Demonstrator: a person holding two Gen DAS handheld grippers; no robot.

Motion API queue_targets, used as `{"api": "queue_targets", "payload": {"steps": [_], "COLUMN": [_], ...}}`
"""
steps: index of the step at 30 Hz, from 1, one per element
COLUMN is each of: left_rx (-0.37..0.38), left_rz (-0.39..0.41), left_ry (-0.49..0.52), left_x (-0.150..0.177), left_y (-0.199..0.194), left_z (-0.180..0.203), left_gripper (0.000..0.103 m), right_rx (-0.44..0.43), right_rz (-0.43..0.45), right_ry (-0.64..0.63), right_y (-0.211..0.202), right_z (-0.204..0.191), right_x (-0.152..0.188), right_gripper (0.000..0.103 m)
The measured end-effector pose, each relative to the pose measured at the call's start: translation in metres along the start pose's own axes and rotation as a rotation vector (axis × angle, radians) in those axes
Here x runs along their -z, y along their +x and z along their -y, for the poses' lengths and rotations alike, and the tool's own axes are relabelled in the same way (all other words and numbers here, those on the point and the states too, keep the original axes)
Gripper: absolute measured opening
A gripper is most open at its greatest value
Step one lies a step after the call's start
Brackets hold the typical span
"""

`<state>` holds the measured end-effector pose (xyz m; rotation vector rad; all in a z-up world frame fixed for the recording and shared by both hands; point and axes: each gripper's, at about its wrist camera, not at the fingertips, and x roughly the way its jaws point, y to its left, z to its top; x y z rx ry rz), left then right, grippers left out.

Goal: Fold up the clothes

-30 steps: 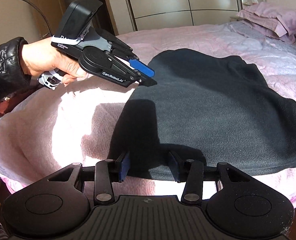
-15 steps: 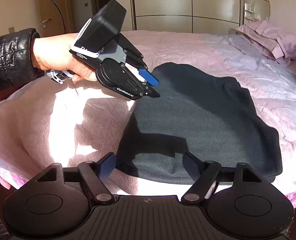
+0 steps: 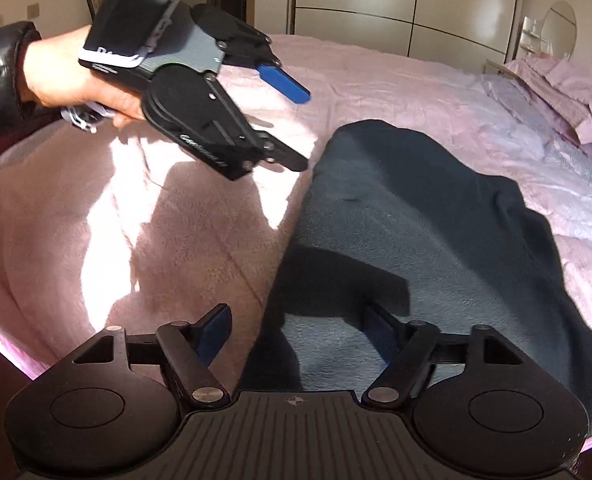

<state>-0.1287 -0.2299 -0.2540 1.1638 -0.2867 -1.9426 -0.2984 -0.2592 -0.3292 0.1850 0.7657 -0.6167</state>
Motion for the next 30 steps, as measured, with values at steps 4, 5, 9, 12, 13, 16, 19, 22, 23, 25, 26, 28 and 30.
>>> {"api": "queue_targets", "payload": {"steps": [4, 5, 9, 12, 13, 16, 19, 22, 23, 25, 26, 28, 30], "left_rx": [-0.016, -0.016, -0.012, -0.010, -0.009, 0.021, 0.057, 0.077, 0.079, 0.082, 0.083, 0.090, 0.101], "left_rz": [0.021, 0.027, 0.048, 0.064, 0.070, 0.057, 0.044, 0.044, 0.046, 0.049, 0.051, 0.053, 0.055], "left_ry": [0.218, 0.265, 0.451, 0.590, 0.636, 0.695, 0.652, 0.572, 0.556, 0.526, 0.511, 0.506, 0.501], "left_x": [0.005, 0.003, -0.004, -0.009, -0.011, -0.018, -0.022, -0.027, -0.029, -0.033, -0.035, -0.038, -0.040], "left_y": [0.012, 0.019, 0.047, 0.068, 0.075, 0.088, 0.087, 0.079, 0.076, 0.070, 0.067, 0.062, 0.059], "left_z": [0.017, 0.020, 0.033, 0.043, 0.046, 0.047, 0.040, 0.031, 0.028, 0.024, 0.022, 0.021, 0.022], "left_gripper": [0.076, 0.076, 0.076, 0.071, 0.061, 0.029, 0.019, 0.015, 0.014, 0.014, 0.014, 0.014, 0.014], "right_rx": [0.034, 0.031, 0.023, 0.007, 0.002, -0.013, 0.008, 0.047, 0.073, 0.123, 0.148, 0.208, 0.227], "right_rz": [-0.018, -0.014, 0.012, 0.013, 0.014, 0.019, 0.047, 0.063, 0.058, 0.048, 0.043, 0.023, 0.005], "right_ry": [-0.101, -0.106, -0.081, -0.040, -0.024, 0.023, 0.021, -0.011, -0.029, -0.067, -0.085, -0.142, -0.224], "right_y": [-0.007, -0.012, -0.030, -0.035, -0.036, -0.040, -0.038, -0.027, -0.021, -0.009, -0.003, 0.003, -0.003], "right_z": [0.010, 0.013, 0.023, 0.025, 0.025, 0.024, 0.007, -0.007, -0.009, -0.013, -0.015, -0.016, -0.010], "right_x": [0.003, 0.003, 0.000, 0.004, 0.006, 0.011, 0.010, 0.008, 0.008, 0.008, 0.008, 0.012, 0.020], "right_gripper": [0.025, 0.022, 0.018, 0.018, 0.018, 0.020, 0.064, 0.068, 0.068, 0.068, 0.068, 0.068, 0.059]}}
